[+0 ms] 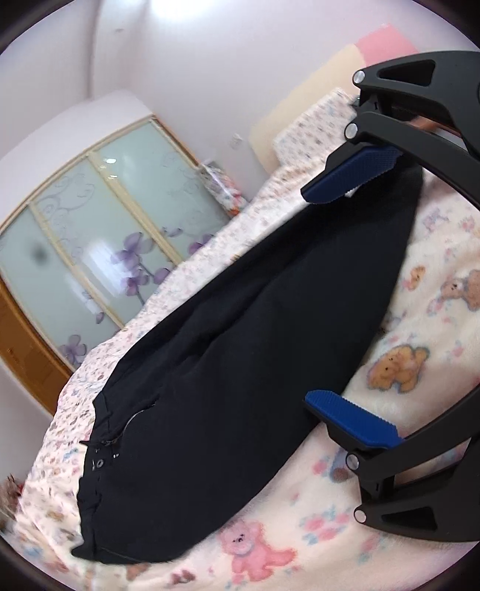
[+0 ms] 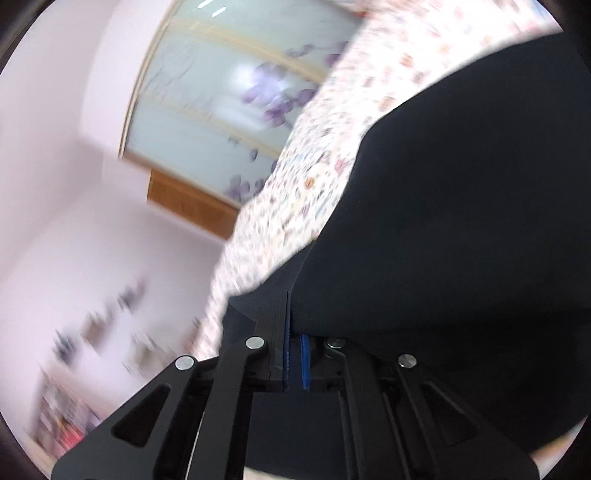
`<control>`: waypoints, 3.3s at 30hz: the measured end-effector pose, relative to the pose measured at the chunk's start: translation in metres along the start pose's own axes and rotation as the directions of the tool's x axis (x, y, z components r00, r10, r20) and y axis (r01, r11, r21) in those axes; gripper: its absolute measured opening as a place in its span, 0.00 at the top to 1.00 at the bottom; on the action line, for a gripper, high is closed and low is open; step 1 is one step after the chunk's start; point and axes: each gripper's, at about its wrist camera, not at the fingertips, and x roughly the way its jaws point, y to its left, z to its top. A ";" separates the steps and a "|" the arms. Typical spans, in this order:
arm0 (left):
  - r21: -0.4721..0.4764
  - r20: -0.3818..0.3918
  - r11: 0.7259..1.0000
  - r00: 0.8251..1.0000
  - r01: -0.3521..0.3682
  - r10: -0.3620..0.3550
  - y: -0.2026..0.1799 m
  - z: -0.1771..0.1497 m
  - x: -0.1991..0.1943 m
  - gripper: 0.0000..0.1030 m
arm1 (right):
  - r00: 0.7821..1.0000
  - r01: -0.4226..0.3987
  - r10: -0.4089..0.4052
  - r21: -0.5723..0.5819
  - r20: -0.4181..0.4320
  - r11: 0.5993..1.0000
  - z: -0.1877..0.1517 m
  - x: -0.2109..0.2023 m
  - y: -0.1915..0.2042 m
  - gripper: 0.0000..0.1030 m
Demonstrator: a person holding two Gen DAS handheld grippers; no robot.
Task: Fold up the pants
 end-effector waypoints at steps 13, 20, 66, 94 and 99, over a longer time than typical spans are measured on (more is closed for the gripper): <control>-0.017 -0.224 0.974 0.950 -0.226 0.216 0.005 0.104 0.071 0.02 | 0.987 -0.163 0.162 0.015 0.009 0.987 -0.003 -0.008 -0.041 0.97; -0.086 -0.281 0.957 0.928 -0.279 0.245 -0.001 0.182 0.167 0.02 | 0.985 -0.172 0.173 0.033 -0.014 0.985 -0.003 -0.010 -0.049 0.97; -0.114 0.174 0.948 0.933 -0.299 0.315 0.075 0.067 -0.051 0.31 | 0.997 0.074 -0.073 0.050 -0.023 0.996 0.010 -0.108 -0.068 0.95; -0.056 0.231 0.928 0.899 -0.369 0.371 0.046 0.065 -0.044 0.02 | 0.944 0.265 -0.327 0.487 0.045 0.832 0.056 -0.111 -0.109 0.73; -0.064 0.227 0.930 0.902 -0.362 0.367 0.049 0.065 -0.044 0.02 | 0.886 0.399 -0.439 0.236 0.150 0.886 0.098 -0.118 -0.076 0.95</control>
